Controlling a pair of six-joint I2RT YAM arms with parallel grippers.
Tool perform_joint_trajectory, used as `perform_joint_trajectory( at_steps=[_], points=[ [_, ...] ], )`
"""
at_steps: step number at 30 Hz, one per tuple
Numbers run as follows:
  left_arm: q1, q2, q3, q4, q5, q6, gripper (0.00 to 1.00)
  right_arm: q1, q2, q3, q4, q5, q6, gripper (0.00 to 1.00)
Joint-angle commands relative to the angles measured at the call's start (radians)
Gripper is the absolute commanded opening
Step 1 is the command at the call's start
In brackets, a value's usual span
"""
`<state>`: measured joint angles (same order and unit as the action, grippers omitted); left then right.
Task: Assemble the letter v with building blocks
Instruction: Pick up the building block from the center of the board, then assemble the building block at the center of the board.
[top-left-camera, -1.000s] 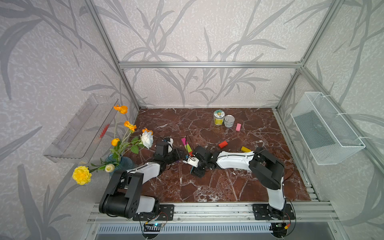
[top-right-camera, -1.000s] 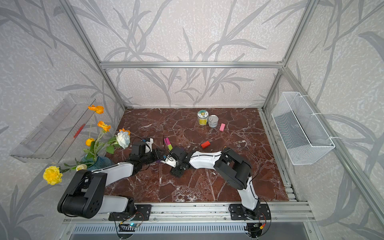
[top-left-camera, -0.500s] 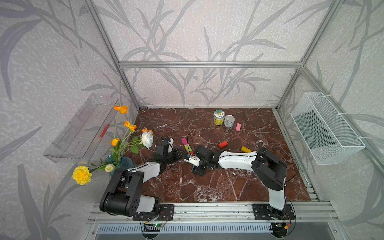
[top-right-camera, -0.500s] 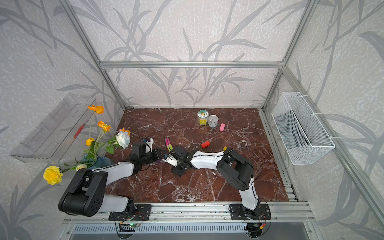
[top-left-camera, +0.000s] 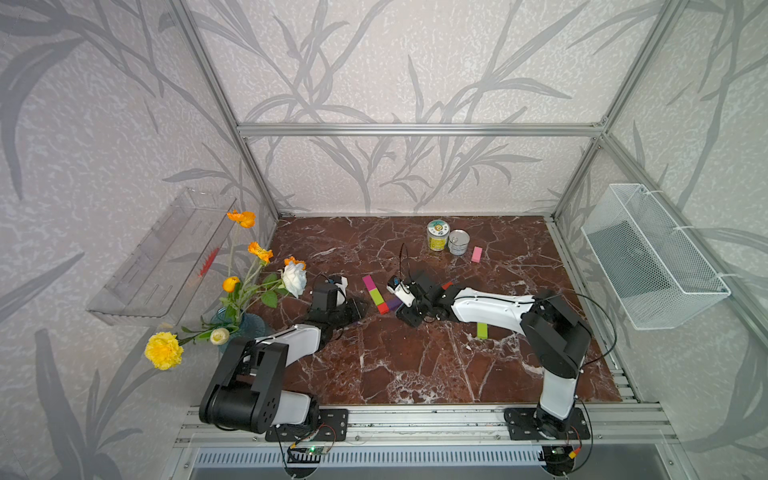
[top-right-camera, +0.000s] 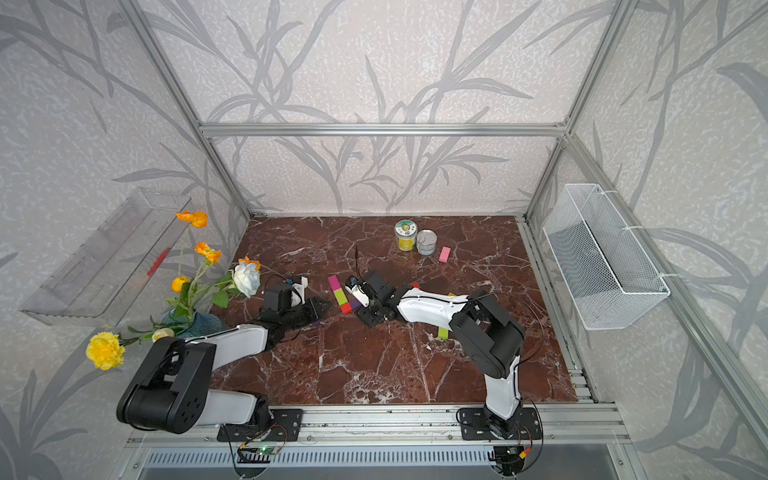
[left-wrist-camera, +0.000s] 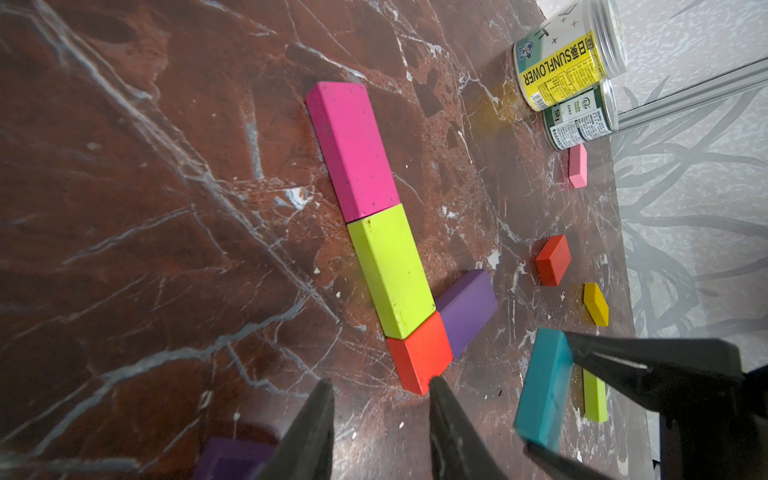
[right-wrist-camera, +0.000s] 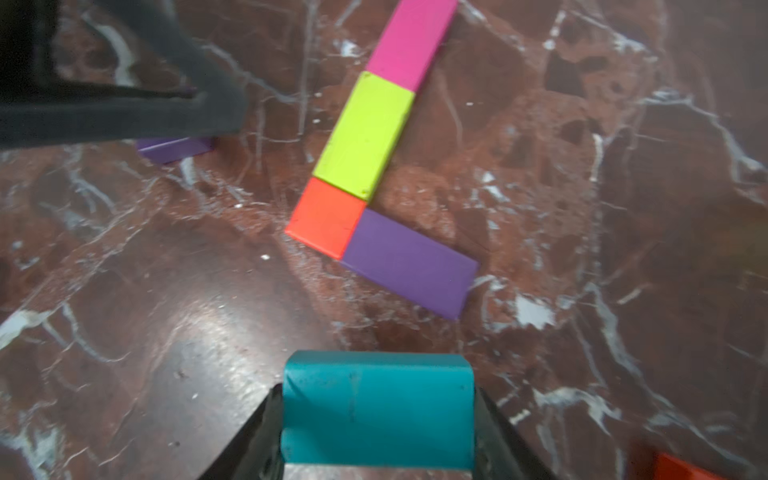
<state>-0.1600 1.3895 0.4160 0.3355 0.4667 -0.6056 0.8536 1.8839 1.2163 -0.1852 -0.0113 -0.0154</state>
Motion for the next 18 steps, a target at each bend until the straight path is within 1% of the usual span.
perform_joint_trajectory(
  at_steps=[1,11,18],
  points=[
    [-0.008,0.006,-0.009,0.015,0.006,0.002,0.37,-0.024,-0.009,0.06,-0.038,0.057,0.07,0.0],
    [-0.012,0.008,-0.006,0.007,-0.005,0.006,0.37,-0.067,0.041,0.142,-0.124,0.137,0.106,0.0],
    [-0.013,0.014,-0.003,0.007,-0.008,0.008,0.37,-0.083,0.087,0.179,-0.166,0.14,0.107,0.02]
  ],
)
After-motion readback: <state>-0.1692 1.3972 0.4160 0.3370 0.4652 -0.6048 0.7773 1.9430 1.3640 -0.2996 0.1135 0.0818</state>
